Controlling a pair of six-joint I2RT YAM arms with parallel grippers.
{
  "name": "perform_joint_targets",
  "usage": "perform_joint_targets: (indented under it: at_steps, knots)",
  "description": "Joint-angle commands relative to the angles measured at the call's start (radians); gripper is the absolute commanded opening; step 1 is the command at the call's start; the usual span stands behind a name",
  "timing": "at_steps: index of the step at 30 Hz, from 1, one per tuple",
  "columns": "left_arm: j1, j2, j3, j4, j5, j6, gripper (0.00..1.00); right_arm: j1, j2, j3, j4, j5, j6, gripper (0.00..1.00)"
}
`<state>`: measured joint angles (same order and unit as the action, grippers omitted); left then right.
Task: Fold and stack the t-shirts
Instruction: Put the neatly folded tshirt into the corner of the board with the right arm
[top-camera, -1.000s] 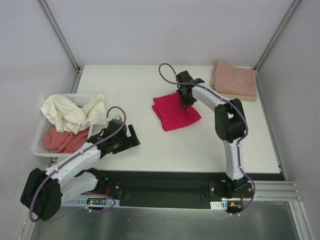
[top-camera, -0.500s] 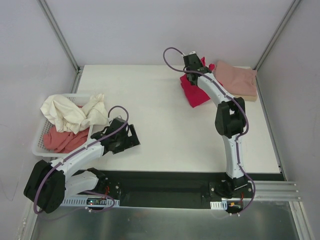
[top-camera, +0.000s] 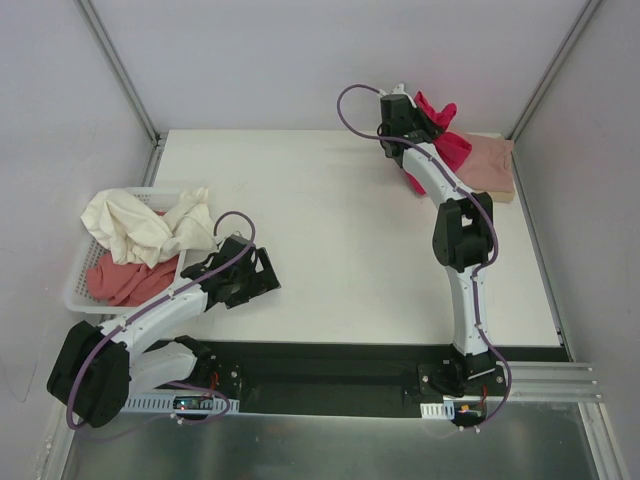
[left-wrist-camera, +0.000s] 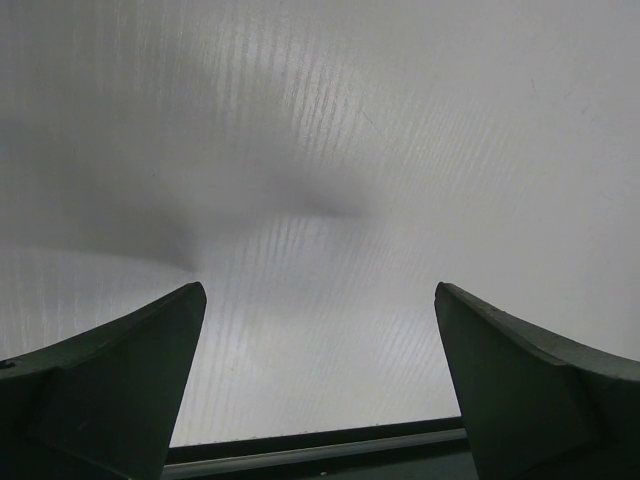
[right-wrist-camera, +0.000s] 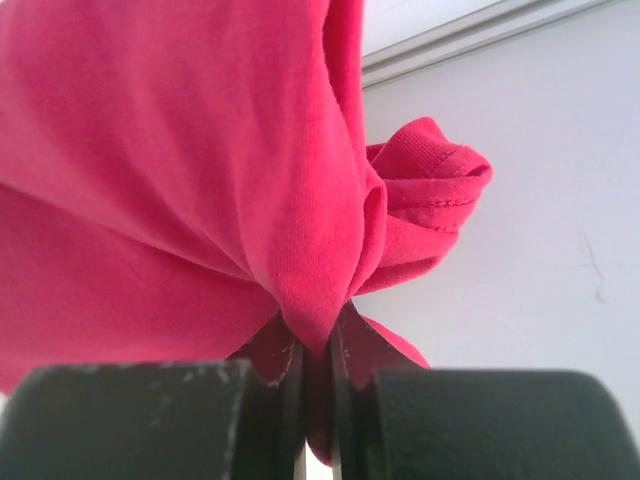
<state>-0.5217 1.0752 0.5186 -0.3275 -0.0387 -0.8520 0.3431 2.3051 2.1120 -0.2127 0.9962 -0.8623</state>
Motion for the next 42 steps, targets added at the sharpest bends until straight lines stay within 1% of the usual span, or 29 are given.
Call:
perform_joint_targets:
  at_steps: [1, 8, 13, 19, 25, 30, 33, 34, 36, 37, 38, 39, 40, 42]
  knots:
    - [0.008, -0.027, 0.024, -0.012, -0.039, -0.012, 0.99, -0.001, -0.073, 0.059, 0.075, 0.073, -0.015, 0.01]
    - [0.008, -0.031, 0.021, -0.013, -0.047, -0.004, 0.99, -0.001, -0.121, 0.103, 0.046, 0.055, 0.009, 0.00]
    - [0.008, -0.032, 0.027, -0.015, -0.053, 0.002, 0.99, -0.001, -0.115, 0.157, 0.015, 0.032, 0.045, 0.00]
    - [0.008, -0.024, 0.031, -0.016, -0.061, 0.002, 0.99, -0.010, -0.099, 0.180, 0.009, 0.018, 0.057, 0.01]
    - [0.008, 0.014, 0.044, -0.016, -0.058, 0.004, 0.99, -0.055, -0.082, 0.169, -0.063, -0.020, 0.147, 0.01]
    - [0.008, 0.055, 0.061, -0.016, -0.046, 0.002, 0.99, -0.128, -0.062, 0.166, -0.123, -0.074, 0.233, 0.00]
    - [0.008, 0.080, 0.076, -0.016, -0.041, 0.001, 0.99, -0.182, -0.044, 0.167, -0.195, -0.148, 0.317, 0.02]
    - [0.008, 0.092, 0.080, -0.016, -0.038, 0.001, 0.99, -0.196, -0.032, 0.167, -0.245, -0.198, 0.386, 0.04]
    - [0.008, 0.101, 0.090, -0.016, -0.032, 0.004, 0.99, -0.249, -0.021, 0.169, -0.299, -0.267, 0.460, 0.05]
    - [0.008, 0.112, 0.093, -0.016, -0.030, 0.005, 0.99, -0.291, -0.012, 0.172, -0.353, -0.339, 0.550, 0.05]
    - [0.008, 0.117, 0.096, -0.016, -0.026, 0.005, 0.99, -0.314, -0.009, 0.169, -0.376, -0.384, 0.586, 0.06]
    - [0.008, 0.121, 0.100, -0.016, -0.024, 0.007, 0.99, -0.335, -0.006, 0.169, -0.396, -0.434, 0.624, 0.11]
    - [0.008, 0.127, 0.100, -0.015, -0.023, 0.007, 0.99, -0.375, 0.000, 0.169, -0.421, -0.552, 0.650, 0.14]
    - [0.008, 0.135, 0.103, -0.016, -0.015, 0.005, 0.99, -0.414, 0.010, 0.167, -0.424, -0.680, 0.698, 0.23]
